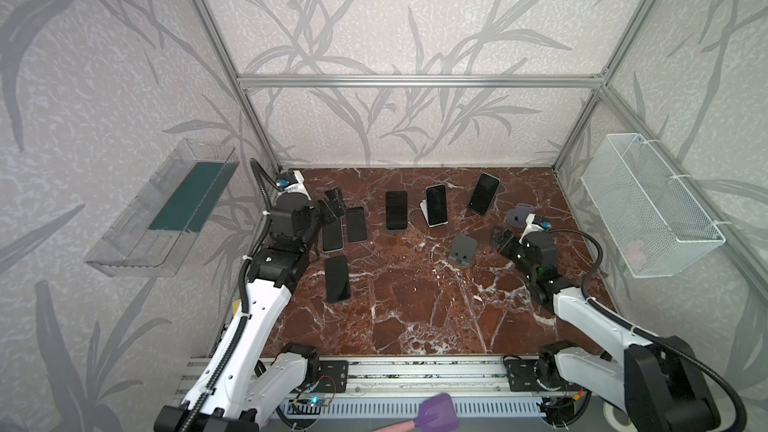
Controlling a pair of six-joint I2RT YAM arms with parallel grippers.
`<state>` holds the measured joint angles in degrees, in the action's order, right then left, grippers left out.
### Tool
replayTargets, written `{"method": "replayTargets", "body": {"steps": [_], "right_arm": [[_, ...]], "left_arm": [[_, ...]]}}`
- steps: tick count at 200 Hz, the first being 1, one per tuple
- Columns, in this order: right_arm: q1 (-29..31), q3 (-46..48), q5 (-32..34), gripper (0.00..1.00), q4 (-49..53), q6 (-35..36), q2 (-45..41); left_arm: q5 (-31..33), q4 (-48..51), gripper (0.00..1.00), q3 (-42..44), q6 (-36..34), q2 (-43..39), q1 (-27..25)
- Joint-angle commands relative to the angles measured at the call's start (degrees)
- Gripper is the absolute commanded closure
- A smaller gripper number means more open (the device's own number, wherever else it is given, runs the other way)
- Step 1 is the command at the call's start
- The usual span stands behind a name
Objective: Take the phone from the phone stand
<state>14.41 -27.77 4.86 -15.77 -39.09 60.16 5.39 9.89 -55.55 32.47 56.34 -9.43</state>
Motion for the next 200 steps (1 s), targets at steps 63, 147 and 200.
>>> {"method": "replayTargets", "body": {"steps": [63, 147, 200], "right_arm": [[28.87, -30.79, 24.87, 0.02, 24.21, 15.31, 10.60], [35.77, -47.22, 35.63, 0.01, 26.10, 15.99, 30.36], [35.77, -39.43, 49.03, 0.01, 34.63, 12.98, 25.92]], "left_arm": [[-2.82, -13.97, 0.12, 9.44, 15.01, -0.51, 1.70], [3.25, -12.58, 0.13, 10.29, 9.33, -6.76, 1.95], [1.55, -12.92, 0.13, 10.71, 10.81, -6.39, 1.96]]}}
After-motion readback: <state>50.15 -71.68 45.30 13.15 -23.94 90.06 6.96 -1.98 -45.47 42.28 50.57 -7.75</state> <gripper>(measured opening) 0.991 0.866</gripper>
